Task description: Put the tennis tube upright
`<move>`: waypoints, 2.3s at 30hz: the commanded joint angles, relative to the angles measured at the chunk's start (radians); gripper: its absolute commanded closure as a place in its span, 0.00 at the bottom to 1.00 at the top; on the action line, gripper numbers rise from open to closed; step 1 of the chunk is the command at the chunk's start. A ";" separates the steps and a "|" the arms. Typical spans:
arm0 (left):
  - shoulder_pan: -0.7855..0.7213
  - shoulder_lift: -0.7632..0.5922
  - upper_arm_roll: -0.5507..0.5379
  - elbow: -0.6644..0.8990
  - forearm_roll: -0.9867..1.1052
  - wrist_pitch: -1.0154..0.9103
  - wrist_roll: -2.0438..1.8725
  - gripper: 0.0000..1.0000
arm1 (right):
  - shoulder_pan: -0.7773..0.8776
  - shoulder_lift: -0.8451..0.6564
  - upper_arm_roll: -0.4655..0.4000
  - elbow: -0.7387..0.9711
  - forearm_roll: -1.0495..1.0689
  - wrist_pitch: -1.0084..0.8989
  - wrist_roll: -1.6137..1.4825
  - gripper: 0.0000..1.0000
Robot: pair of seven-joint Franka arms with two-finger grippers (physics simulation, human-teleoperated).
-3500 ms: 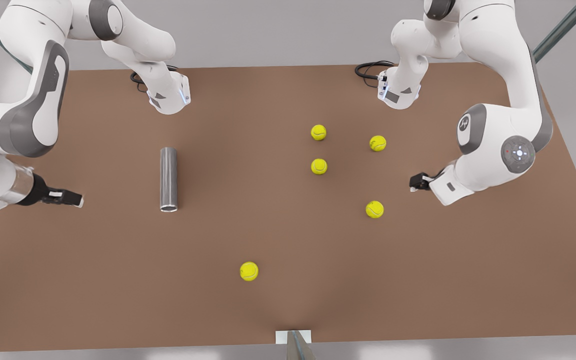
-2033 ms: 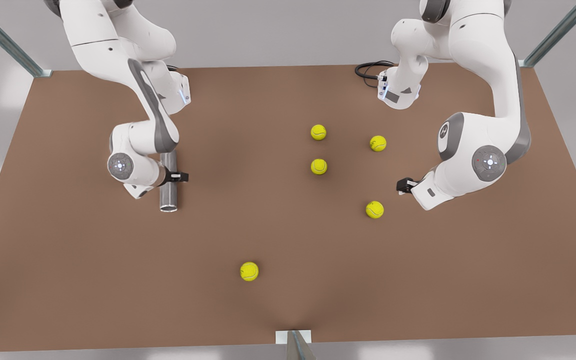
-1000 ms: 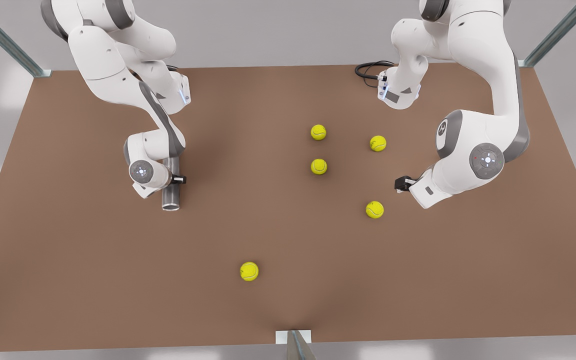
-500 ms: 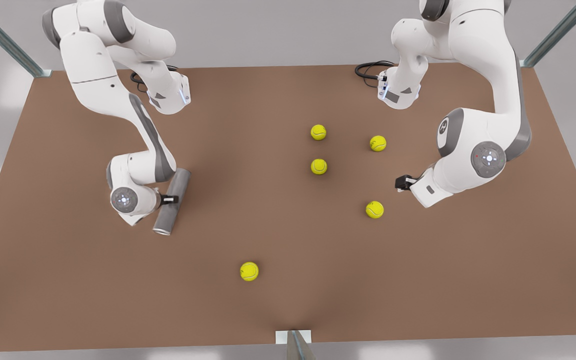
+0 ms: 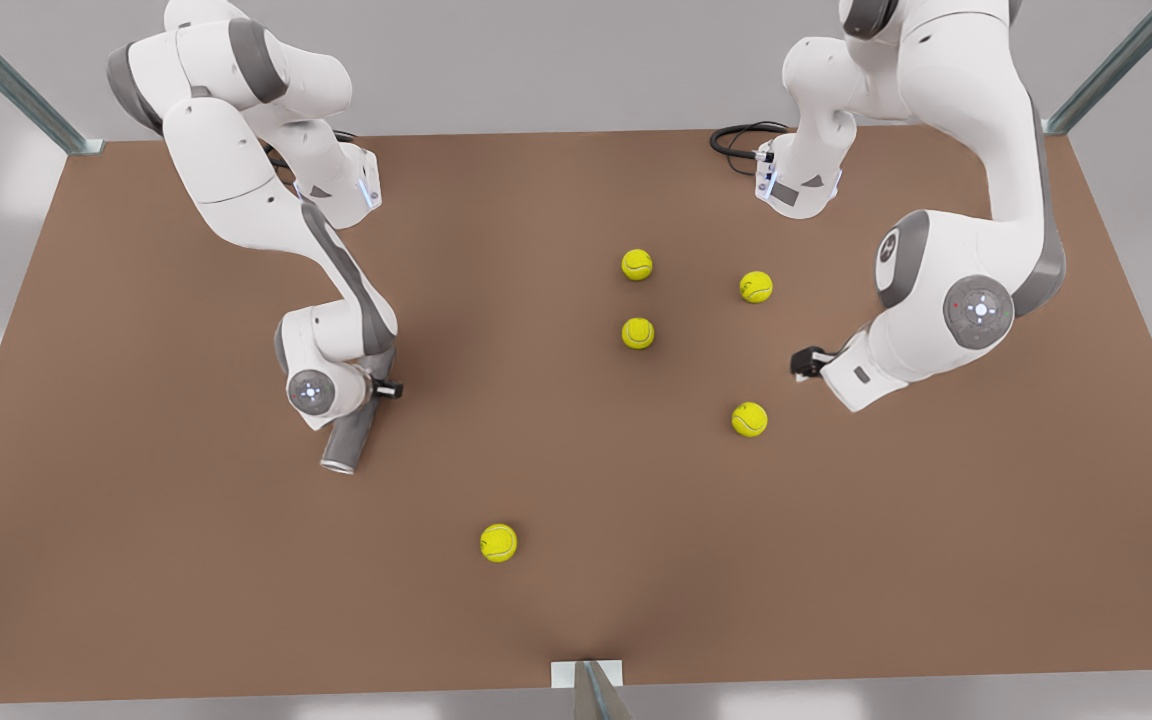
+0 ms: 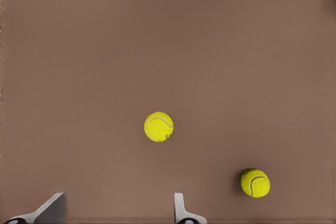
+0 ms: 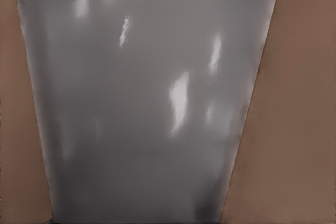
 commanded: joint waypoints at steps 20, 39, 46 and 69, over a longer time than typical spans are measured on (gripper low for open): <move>-0.002 0.005 -0.008 0.005 -0.008 -0.040 -0.040 0.00 | 0.089 0.215 0.216 0.781 -0.342 -0.319 -0.837 0.49; -0.010 0.007 -0.008 0.003 -0.005 -0.039 -0.051 0.00 | 0.249 0.330 0.216 0.858 -0.385 -0.007 -1.435 0.55; -0.010 0.005 -0.008 0.003 -0.003 -0.039 -0.051 0.00 | 0.359 0.416 0.211 0.880 -0.391 0.046 -1.507 0.55; -0.017 0.007 -0.008 -0.003 -0.002 -0.037 -0.056 0.00 | 0.163 0.209 0.147 0.961 -0.242 -0.260 -1.213 0.00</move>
